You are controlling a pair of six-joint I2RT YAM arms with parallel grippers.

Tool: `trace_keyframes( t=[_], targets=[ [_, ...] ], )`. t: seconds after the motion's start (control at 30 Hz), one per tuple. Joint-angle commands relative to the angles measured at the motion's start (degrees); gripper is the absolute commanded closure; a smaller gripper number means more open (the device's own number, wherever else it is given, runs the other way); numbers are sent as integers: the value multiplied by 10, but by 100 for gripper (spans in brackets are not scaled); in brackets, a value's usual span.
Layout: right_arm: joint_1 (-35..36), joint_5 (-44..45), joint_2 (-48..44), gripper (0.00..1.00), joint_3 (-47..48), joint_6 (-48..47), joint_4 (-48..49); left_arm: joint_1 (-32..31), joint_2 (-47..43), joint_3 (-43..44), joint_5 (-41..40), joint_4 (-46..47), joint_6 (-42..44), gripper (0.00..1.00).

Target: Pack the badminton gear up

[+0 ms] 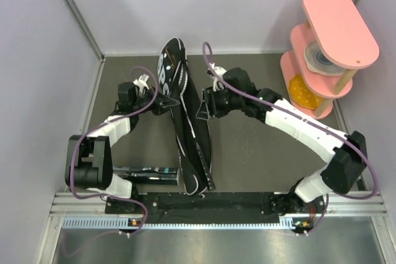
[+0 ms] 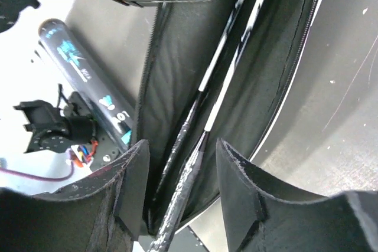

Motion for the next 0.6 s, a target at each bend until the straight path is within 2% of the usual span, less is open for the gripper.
trace_keyframes(
  t=[0.0,0.27,0.4,0.57],
  targets=[
    [29,47,44,48,38,-10,-14,-3,-35,-8,38,100,-22,100],
    [34,49,160,46,84,-24,-17,-5,-40,-10,44,100,-22,100],
    [33,64,189,46,96,-31,-15,-5,-47,-13,45,99,-22,100],
    [32,43,227,46,110,-36,-14,-9,-49,-14,46,102,-28,100]
  ],
)
